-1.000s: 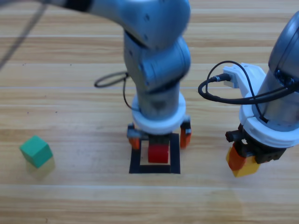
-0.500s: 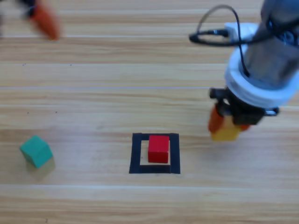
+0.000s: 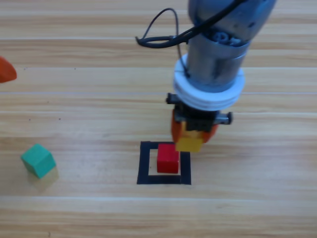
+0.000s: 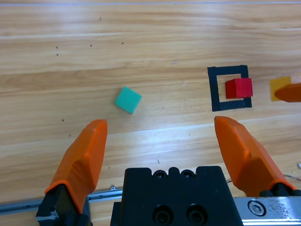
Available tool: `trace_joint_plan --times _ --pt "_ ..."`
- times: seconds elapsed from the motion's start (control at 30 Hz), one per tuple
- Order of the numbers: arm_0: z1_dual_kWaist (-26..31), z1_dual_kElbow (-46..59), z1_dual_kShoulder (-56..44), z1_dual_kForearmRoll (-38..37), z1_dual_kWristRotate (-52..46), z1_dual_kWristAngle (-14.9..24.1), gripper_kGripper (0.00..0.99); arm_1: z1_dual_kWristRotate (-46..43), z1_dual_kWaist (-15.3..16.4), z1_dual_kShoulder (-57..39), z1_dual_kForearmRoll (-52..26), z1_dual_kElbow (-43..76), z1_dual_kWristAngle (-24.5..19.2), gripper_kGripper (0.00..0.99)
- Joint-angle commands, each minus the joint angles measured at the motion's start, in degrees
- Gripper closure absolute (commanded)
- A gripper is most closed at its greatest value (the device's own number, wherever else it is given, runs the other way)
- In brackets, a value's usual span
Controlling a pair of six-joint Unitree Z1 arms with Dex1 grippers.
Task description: Stack the blocks in the rectangular block: red at the bottom, yellow in the middle, green on top
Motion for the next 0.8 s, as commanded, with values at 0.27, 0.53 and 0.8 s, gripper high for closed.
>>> trace_joint_plan --times 0.27,0.53,0.8 --pt "0.84 4.77 1.26 -4.93 3.49 -0.83 0.03 2.76 3.15 11.73 5.71 -10.7 0.0 0.741" --pt "0.92 7.5 -0.33 -7.66 4.81 -2.77 0.03 2.94 3.15 14.19 6.94 -13.86 0.0 0.741" --pt "0.84 8.82 -0.59 -8.89 4.02 -2.68 0.03 3.03 3.15 15.43 7.02 -15.01 -1.05 0.741"
